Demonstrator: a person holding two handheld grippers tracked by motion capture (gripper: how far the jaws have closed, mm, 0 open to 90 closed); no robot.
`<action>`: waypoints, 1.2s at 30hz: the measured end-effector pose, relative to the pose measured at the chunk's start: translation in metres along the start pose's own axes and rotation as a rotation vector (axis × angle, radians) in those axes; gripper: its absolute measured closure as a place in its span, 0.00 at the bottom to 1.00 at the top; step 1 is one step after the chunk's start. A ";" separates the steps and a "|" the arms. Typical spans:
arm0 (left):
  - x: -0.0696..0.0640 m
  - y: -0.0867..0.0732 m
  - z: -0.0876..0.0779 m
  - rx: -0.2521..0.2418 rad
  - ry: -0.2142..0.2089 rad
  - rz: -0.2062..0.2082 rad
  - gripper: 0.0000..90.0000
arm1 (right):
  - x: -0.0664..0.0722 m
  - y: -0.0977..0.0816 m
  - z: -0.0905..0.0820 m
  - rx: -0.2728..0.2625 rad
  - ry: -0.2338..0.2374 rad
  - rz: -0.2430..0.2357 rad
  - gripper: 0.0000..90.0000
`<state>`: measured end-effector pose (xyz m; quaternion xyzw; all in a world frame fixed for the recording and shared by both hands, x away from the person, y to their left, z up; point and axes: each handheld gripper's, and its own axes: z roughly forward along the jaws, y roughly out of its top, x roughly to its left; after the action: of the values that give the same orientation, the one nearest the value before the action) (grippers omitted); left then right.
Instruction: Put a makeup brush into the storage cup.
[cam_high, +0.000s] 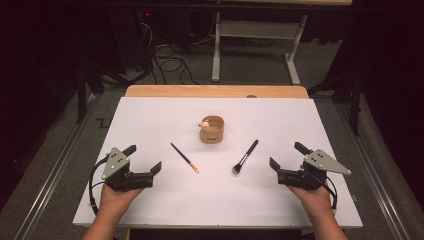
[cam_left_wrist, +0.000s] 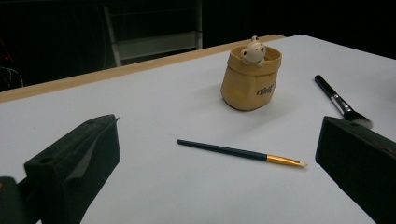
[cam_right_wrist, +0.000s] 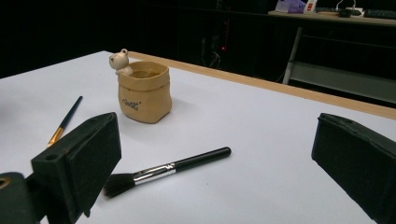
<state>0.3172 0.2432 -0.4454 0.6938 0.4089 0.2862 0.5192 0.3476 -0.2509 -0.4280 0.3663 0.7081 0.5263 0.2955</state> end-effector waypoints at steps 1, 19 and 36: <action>0.000 0.000 0.000 -0.002 0.001 -0.001 0.01 | 0.000 0.000 0.000 0.001 -0.001 0.000 0.02; 0.000 0.001 0.000 -0.007 0.005 0.002 0.01 | 0.000 -0.001 -0.001 0.006 -0.001 0.004 0.02; 0.000 0.001 0.000 -0.009 0.000 0.003 0.01 | 0.001 0.000 -0.001 -0.003 0.007 -0.005 0.02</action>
<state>0.3176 0.2430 -0.4441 0.6920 0.4066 0.2887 0.5221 0.3462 -0.2509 -0.4282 0.3623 0.7092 0.5280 0.2950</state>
